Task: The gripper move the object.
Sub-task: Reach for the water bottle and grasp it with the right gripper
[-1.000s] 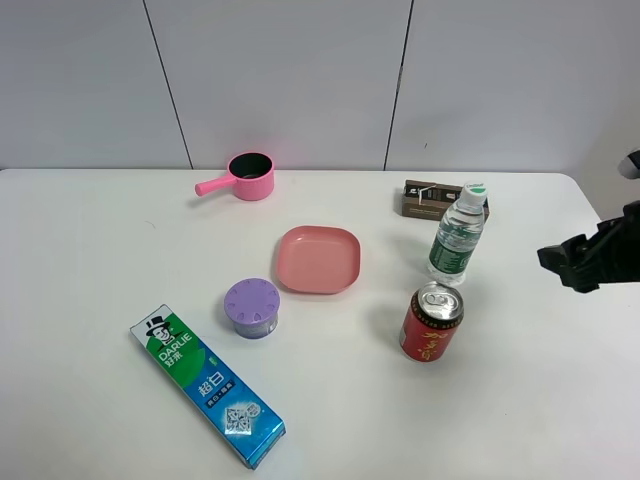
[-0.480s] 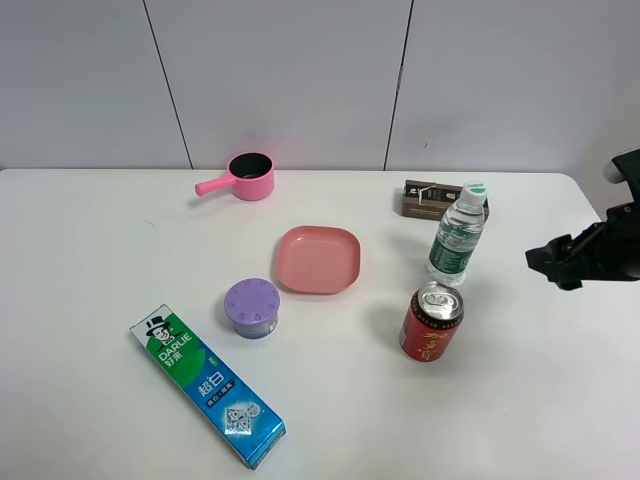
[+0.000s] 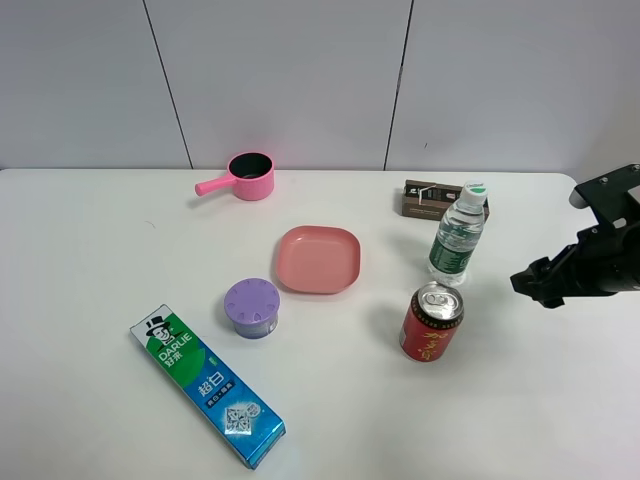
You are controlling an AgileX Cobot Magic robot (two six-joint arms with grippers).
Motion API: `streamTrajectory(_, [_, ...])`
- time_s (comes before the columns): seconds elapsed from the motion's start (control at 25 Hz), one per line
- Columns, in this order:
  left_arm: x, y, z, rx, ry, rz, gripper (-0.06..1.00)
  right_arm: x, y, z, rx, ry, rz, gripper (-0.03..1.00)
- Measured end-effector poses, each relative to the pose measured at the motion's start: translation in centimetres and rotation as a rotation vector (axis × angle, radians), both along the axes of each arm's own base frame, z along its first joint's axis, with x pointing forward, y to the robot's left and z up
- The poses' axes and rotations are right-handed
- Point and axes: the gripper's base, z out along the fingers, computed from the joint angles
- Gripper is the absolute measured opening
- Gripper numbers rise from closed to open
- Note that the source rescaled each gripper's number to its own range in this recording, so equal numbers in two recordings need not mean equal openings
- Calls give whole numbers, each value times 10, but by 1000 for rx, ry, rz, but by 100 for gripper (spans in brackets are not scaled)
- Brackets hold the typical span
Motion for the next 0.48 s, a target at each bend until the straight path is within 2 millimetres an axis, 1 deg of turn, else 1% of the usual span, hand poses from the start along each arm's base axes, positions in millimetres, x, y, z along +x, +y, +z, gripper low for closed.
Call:
streamTrajectory(0.24, [0, 0, 0, 0, 0, 0, 100, 2, 7, 0, 22, -34, 100, 100])
streamTrajectory(0.48, [0, 0, 0, 1, 0, 1, 100, 4, 8, 2, 13, -72, 139, 100])
